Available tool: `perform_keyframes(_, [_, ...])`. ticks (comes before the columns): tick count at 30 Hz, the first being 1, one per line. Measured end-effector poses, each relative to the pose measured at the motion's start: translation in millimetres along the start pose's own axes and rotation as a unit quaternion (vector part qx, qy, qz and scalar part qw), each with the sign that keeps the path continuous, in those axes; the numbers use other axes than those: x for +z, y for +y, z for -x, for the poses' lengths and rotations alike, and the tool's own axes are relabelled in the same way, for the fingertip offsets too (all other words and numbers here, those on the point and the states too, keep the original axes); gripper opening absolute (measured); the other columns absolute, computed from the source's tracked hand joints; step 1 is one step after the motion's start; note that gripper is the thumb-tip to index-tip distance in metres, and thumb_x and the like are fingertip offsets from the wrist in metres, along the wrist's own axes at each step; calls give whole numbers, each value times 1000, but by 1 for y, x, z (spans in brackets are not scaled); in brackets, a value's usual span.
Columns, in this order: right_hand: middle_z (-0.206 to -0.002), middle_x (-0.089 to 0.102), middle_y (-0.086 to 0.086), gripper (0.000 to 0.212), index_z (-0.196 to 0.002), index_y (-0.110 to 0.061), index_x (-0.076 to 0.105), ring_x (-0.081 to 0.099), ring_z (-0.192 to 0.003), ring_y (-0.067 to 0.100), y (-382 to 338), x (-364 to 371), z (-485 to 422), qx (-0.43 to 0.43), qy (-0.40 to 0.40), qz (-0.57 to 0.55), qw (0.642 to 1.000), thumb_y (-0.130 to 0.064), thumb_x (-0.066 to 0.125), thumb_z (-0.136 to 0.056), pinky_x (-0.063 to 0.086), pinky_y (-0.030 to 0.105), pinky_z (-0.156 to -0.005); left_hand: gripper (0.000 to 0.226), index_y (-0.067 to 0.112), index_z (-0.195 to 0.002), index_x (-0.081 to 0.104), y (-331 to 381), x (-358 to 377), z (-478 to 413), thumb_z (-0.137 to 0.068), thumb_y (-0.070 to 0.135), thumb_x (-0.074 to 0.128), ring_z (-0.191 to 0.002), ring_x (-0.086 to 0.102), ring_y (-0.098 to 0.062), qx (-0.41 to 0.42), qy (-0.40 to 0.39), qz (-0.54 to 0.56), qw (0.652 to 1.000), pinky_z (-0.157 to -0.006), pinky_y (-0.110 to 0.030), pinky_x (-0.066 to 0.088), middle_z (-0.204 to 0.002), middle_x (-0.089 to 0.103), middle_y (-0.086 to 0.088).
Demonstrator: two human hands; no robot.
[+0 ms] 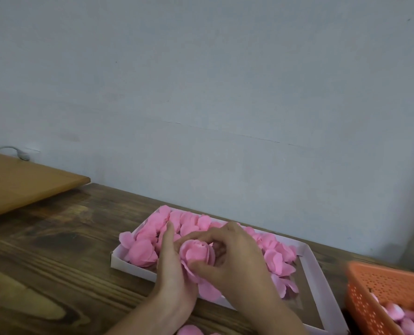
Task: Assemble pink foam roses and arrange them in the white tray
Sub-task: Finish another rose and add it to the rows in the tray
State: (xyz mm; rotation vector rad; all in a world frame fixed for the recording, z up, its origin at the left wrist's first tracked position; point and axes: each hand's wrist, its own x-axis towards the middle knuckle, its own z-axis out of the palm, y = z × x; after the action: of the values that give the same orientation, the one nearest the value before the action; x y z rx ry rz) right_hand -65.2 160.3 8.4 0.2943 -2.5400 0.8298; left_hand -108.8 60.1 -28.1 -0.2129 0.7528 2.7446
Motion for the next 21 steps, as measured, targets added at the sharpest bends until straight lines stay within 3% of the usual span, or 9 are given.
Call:
perform_keyframes(3, [-78, 52, -18, 50, -117, -62, 62, 52, -74, -1, -4, 5, 1, -45, 9, 65, 997, -41, 74, -73, 40, 13, -65, 62, 13, -59, 77, 1, -5, -3, -86, 68, 65, -64, 74, -26, 0, 26, -1, 1000, -78, -42, 51, -74, 70, -11])
perform_keyframes(6, [-74, 59, -23, 45, -116, -53, 54, 57, -72, -4, -9, 9, 3, -54, 18, 34, 998, -45, 70, -75, 40, 10, -61, 61, 16, -52, 69, 4, -8, -6, -81, 70, 66, -53, 66, -21, 4, 25, -6, 1000, -71, -39, 47, -63, 60, -5])
perform_keyframes(9, [-86, 67, -24, 38, -110, -41, 57, 65, -73, -1, -12, 10, 3, -30, 41, -36, 998, -42, 76, -78, 50, 19, -64, 60, 12, -61, 72, 10, -14, -12, -81, 68, 65, -54, 71, -23, 26, 12, -3, 1000, -69, -37, 52, -64, 69, -6])
perform_keyframes(12, [-96, 66, -20, 33, -104, -41, 58, 62, -89, 1, -4, 7, 2, 14, 104, -75, 992, -41, 79, -80, 47, 15, -67, 60, 8, -68, 78, 19, -17, -17, -90, 62, 62, -62, 77, -28, 31, 50, 14, 998, -52, -40, 61, -72, 76, -13])
perform_keyframes(14, [-103, 63, -20, 33, -107, -41, 57, 61, -93, -1, 5, 4, 1, 76, 27, -58, 995, -45, 78, -81, 51, 18, -75, 48, 10, -88, 74, 26, -16, -18, -93, 57, 65, -58, 75, -25, 52, 99, 34, 993, -45, -40, 58, -67, 75, -12])
perform_keyframes(17, [-98, 71, -9, 39, -108, -35, 61, 70, -84, 6, 12, 6, 2, 169, -123, -163, 964, -45, 83, -77, 63, 31, -71, 54, 12, -118, 63, 34, -13, -16, -89, 56, 73, -75, 77, -33, 61, 139, 81, 985, -51, -45, 61, -97, 74, -20])
perform_keyframes(18, [-92, 73, -4, 38, -106, -30, 65, 71, -79, 9, 13, 8, 1, 182, -128, -196, 955, -39, 85, -74, 64, 33, -65, 54, 12, -118, 62, 36, -12, -16, -89, 56, 74, -75, 78, -35, 60, 143, 90, 984, -51, -45, 61, -98, 74, -21])
perform_keyframes(21, [-73, 73, 2, 24, -88, -18, 73, 70, -63, 15, 11, 13, 1, 189, -94, -239, 948, -21, 87, -69, 63, 36, -58, 45, 14, -107, 66, 35, -11, -15, -92, 56, 69, -59, 77, -28, 76, 152, 78, 982, -47, -42, 60, -78, 77, -17])
